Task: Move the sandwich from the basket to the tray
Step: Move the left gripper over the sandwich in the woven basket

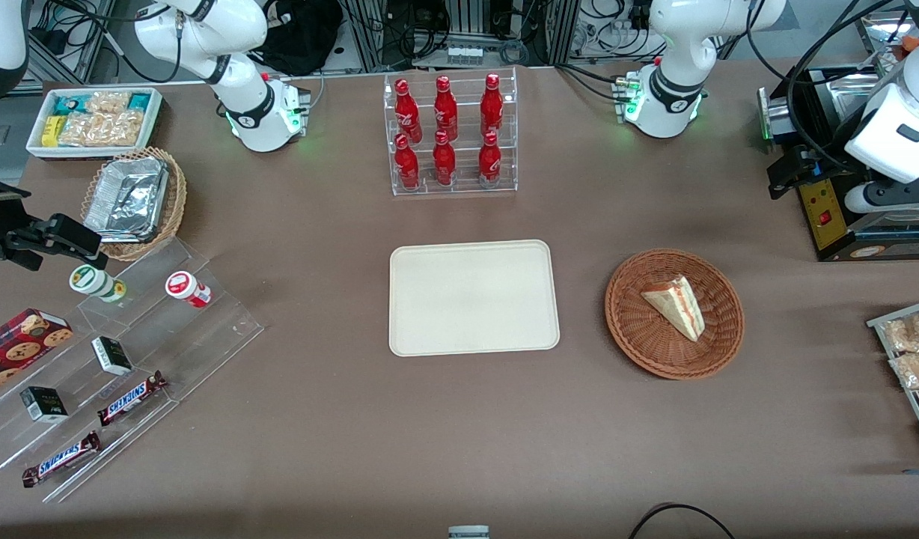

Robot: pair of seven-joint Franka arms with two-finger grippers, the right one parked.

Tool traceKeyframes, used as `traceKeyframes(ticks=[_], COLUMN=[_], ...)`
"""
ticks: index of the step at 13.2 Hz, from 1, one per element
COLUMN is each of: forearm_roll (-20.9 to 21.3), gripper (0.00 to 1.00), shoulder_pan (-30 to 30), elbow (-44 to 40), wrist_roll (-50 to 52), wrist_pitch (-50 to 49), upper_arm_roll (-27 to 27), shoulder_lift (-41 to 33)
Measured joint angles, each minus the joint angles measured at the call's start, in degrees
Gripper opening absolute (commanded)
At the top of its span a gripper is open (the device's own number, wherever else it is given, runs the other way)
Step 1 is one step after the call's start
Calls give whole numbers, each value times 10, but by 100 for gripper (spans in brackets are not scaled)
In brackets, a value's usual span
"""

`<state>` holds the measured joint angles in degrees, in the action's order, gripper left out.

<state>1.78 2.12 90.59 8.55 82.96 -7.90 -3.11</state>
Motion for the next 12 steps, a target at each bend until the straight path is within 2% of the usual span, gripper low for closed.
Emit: traceKeyframes(ticks=[4, 7, 12], forearm_roll=[0, 15, 20], gripper=[100, 100, 100], shoulder_pan=[1, 1, 1], elbow=[5, 19, 95], wrist_roll=[0, 14, 115], wrist_pitch=[0, 5, 132], upper_arm_roll=[2, 3, -8], shoulder_lift=[5, 40, 101])
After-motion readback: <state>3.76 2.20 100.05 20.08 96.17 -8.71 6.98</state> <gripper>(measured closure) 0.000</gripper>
